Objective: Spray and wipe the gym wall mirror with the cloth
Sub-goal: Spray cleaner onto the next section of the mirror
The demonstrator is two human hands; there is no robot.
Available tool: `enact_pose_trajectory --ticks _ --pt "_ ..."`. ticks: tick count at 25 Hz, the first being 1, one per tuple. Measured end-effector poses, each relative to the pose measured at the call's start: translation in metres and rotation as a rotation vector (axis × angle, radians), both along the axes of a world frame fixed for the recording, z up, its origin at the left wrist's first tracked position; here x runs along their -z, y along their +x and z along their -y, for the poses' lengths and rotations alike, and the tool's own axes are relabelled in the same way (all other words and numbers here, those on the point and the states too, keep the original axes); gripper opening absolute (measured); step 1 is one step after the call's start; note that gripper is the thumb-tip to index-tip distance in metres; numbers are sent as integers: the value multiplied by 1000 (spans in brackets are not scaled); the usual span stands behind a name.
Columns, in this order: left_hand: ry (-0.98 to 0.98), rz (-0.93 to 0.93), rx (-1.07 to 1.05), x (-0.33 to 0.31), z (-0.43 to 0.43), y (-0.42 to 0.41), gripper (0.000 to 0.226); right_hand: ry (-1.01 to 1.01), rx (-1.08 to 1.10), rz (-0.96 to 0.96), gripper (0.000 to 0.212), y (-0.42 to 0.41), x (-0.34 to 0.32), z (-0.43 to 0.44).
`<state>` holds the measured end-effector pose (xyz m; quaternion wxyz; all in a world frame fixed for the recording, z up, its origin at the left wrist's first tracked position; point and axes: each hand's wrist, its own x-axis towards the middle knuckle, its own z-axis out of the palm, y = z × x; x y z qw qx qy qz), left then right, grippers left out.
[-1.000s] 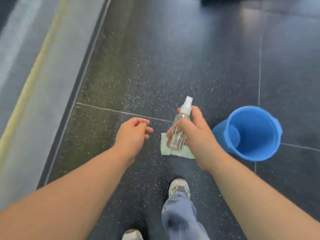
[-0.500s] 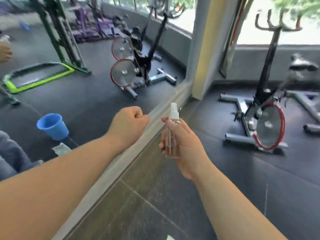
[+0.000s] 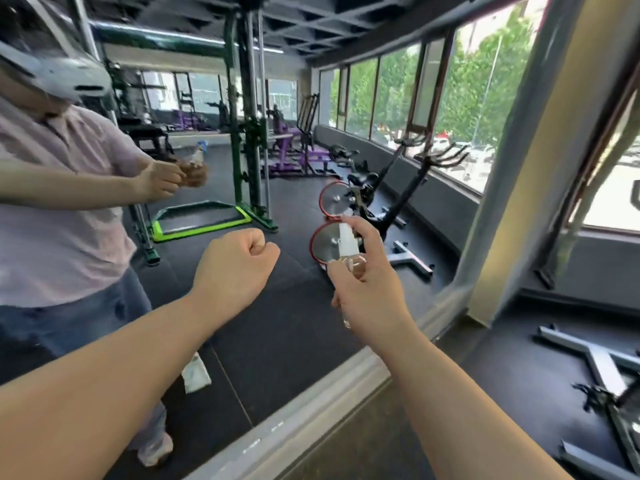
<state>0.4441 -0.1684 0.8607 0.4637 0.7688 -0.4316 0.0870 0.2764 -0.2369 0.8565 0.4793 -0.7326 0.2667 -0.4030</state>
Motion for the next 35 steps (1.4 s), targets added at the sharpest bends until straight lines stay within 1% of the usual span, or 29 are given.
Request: enact_pose_trajectory --ticks 2,5,10,12,14,15,17,19,22,24,28,32,35 --pt "-15 58 -40 -20 10 29 39 -99 43 -17 55 30 -15 14" --pt "-31 126 -101 -44 26 62 38 -179 52 -7 59 64 -30 34" --pt "13 228 -165 -41 60 88 39 -270 20 -51 63 105 -35 81" --pt "16 294 -220 -43 69 96 36 -339 -7 -50 64 120 -41 110" --pt "20 392 -324 -52 69 98 35 -439 -62 -61 69 135 -54 135" --pt "13 408 -400 -58 68 98 38 -488 -95 -64 71 142 -65 145" --pt "-16 378 -594 -70 66 96 45 -615 -177 -62 74 155 -92 166" --pt "-15 363 -740 -84 65 96 46 -743 -205 -40 70 167 -114 180" --pt "-41 335 -855 -103 55 94 44 -837 -239 32 66 181 -138 186" --pt "-56 376 -893 -113 47 97 43 -868 -232 51 64 189 -149 187" --pt "-77 403 -907 -131 32 116 38 -803 -228 89 60 200 -168 177" --pt "-118 539 -815 -155 18 133 30 -780 -275 116 63 215 -190 156" --pt "-161 555 -797 -181 4 145 36 -742 -283 169 56 223 -209 134"
